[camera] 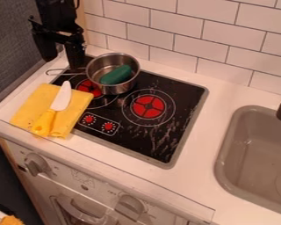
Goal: Moved the yellow handled knife to the edge of the right burner
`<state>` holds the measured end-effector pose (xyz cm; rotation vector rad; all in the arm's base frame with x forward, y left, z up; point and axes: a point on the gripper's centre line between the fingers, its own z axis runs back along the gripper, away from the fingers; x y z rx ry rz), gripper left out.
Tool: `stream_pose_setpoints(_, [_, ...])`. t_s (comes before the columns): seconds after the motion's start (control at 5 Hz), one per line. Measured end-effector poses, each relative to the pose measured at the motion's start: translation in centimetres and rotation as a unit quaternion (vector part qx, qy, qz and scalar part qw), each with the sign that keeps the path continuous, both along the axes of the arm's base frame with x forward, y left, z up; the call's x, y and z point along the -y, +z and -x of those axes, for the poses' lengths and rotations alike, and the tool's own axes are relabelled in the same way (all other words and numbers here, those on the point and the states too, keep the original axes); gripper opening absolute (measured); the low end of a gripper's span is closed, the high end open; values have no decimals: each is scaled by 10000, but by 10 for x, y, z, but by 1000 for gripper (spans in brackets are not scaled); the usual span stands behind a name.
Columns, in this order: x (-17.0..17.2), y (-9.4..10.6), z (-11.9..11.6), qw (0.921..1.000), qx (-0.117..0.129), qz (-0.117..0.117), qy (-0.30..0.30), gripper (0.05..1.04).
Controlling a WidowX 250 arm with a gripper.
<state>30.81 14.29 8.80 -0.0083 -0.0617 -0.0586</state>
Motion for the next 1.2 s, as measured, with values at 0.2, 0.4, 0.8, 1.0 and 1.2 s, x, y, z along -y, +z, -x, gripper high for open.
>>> stream_pose_setpoints(0.2, [2,-11,2,9999,-125,60,17,1001])
stream_pose_setpoints(0.4, [-1,-37,28,9993,-313,82,205,1001])
stream_pose_setpoints(0.8, [-15,-52,76,9990,-289,-95,342,1001])
stream_pose_setpoints(1.0, [-20,-60,84,9989,-263,-211,336,1001])
stream_pose_setpoints(1.2, [-22,-64,86,9986,-289,-297,337,1001])
